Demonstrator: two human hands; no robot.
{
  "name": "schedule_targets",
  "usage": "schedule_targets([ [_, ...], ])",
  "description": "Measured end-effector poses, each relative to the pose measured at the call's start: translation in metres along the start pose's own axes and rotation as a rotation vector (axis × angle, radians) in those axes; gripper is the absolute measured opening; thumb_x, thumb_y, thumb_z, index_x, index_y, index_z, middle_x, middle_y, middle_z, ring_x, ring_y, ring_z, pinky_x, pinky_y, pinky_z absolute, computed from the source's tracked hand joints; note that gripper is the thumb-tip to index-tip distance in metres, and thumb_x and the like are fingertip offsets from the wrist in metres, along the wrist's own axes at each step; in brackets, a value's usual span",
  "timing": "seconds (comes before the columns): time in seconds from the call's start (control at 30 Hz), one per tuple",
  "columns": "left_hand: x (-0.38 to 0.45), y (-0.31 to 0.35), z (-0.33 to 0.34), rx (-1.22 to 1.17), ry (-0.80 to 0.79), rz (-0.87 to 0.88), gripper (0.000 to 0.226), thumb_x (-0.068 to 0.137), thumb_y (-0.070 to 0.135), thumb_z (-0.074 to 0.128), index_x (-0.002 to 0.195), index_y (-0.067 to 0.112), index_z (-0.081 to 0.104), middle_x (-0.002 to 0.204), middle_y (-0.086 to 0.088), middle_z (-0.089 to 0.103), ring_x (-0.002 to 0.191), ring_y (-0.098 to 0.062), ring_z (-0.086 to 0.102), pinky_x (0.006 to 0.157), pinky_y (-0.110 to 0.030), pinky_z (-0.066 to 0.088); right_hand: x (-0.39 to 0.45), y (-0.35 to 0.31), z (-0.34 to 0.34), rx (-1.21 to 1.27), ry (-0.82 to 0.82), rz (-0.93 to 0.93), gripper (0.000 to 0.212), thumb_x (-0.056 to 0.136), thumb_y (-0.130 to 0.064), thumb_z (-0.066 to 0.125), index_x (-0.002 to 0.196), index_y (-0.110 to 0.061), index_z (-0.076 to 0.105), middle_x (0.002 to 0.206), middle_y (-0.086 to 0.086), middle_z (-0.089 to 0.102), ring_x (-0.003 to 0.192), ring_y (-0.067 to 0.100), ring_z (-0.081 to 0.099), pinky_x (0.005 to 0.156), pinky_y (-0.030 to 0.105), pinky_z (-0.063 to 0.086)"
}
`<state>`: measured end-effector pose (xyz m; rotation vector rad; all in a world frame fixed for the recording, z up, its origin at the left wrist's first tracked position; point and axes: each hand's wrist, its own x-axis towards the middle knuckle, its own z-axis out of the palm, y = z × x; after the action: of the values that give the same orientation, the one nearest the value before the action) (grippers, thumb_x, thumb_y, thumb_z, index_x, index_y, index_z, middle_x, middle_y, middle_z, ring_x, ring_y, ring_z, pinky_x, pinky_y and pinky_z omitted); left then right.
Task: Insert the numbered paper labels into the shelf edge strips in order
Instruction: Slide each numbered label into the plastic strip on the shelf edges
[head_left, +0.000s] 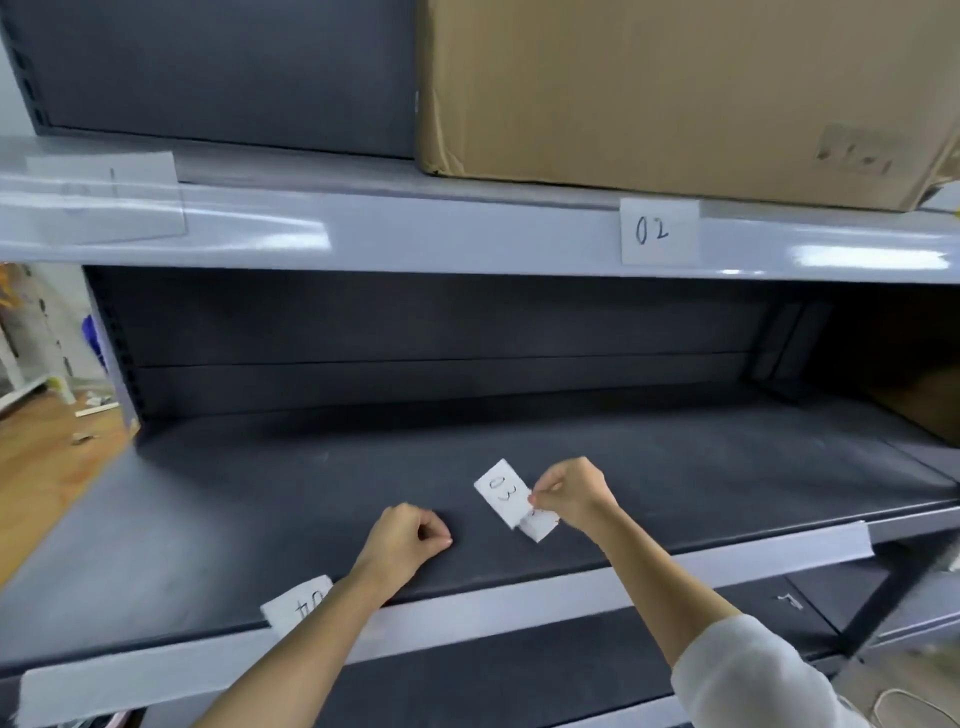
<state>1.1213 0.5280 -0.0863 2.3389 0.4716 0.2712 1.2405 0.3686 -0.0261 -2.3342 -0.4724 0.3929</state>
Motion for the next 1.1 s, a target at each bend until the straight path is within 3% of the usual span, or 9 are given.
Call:
schedule_targets([
  [0.1,0.006,0.005,0.005,-0.006,0.021,0.057,0.033,0.079,0.01,0.067,0.056,0.032,0.061,0.062,0.018,0.061,0.065,0.009,0.06,0.06,-0.003,0.042,-0.006,0.014,-0.02,-0.075,0.059,-0.035,0.013,0.08,-0.004,0.061,0.084,0.004,0.071,0.081,0.013,0.067,0.076,0.018,0.06,0.066,0.021,0.043],
  [0.2,0.01,0.013,0.014,0.001,0.039,0.109,0.037,0.077,0.011,0.069,0.055,0.039,0.057,0.062,0.019,0.06,0.063,0.011,0.059,0.058,0.001,0.04,-0.017,0.032,-0.045,-0.116,0.087,-0.054,0.018,0.082,-0.003,0.058,0.086,0.011,0.068,0.079,0.018,0.069,0.075,0.02,0.06,0.057,0.02,0.04],
  [0.3,0.004,0.03,0.023,0.013,0.044,0.113,0.016,0.076,0.013,0.071,0.082,0.027,0.073,0.075,0.015,0.069,0.071,0.002,0.062,0.066,-0.005,0.043,-0.032,0.051,-0.074,-0.141,0.111,-0.043,0.019,0.083,-0.004,0.056,0.069,-0.011,0.068,0.061,-0.007,0.056,0.067,0.011,0.054,0.049,0.007,0.036],
  [0.37,-0.004,0.044,0.032,0.04,0.078,0.126,0.023,0.077,0.013,0.07,0.099,0.018,0.071,0.096,0.007,0.075,0.09,-0.006,0.066,0.082,-0.015,0.047,-0.042,0.064,-0.093,-0.134,0.137,-0.051,0.028,0.083,-0.004,0.057,0.06,-0.019,0.063,0.059,-0.011,0.053,0.062,0.007,0.053,0.047,0.006,0.037],
  [0.47,-0.025,0.077,0.044,0.133,0.109,0.17,0.027,0.09,0.019,0.053,0.115,0.023,0.062,0.125,0.017,0.06,0.114,0.003,0.049,0.092,-0.019,0.041,-0.063,0.082,-0.122,-0.143,0.166,-0.116,0.037,0.083,-0.005,0.058,0.053,-0.027,0.054,0.061,-0.012,0.054,0.058,-0.004,0.048,0.045,0.001,0.038],
  [0.57,-0.044,0.114,0.061,0.319,0.015,0.111,0.04,0.098,0.03,0.028,0.138,0.028,0.031,0.15,0.014,0.026,0.139,-0.005,0.022,0.109,-0.028,0.029,-0.084,0.106,-0.155,-0.163,0.184,-0.188,0.043,0.083,-0.005,0.057,0.05,-0.03,0.048,0.066,-0.009,0.055,0.059,-0.002,0.047,0.044,0.0,0.035],
  [0.83,-0.097,0.225,0.106,0.325,0.046,0.024,0.044,0.098,0.032,0.026,0.14,0.017,0.024,0.154,0.005,0.019,0.143,-0.012,0.011,0.115,-0.029,0.015,-0.14,0.155,-0.261,-0.155,0.15,-0.326,0.024,0.083,-0.005,0.058,0.063,-0.015,0.066,0.069,0.002,0.061,0.062,0.012,0.052,0.047,0.011,0.039],
  [0.97,-0.113,0.26,0.099,0.306,0.011,0.047,0.043,0.097,0.032,0.033,0.137,0.015,0.033,0.137,0.001,0.041,0.138,-0.017,0.027,0.106,-0.026,0.025,-0.155,0.157,-0.296,-0.116,0.168,-0.409,0.028,0.083,-0.002,0.056,0.06,-0.017,0.061,0.078,0.004,0.065,0.073,0.014,0.056,0.062,0.023,0.045],
  [1.1,-0.109,0.295,0.075,0.322,0.052,0.095,0.046,0.095,0.031,0.04,0.139,0.022,0.03,0.152,-0.002,0.024,0.141,-0.016,0.021,0.115,-0.031,0.02,-0.162,0.154,-0.322,-0.074,0.204,-0.438,0.027,0.083,-0.002,0.057,0.06,-0.017,0.061,0.078,0.004,0.065,0.072,0.013,0.057,0.062,0.02,0.045],
])
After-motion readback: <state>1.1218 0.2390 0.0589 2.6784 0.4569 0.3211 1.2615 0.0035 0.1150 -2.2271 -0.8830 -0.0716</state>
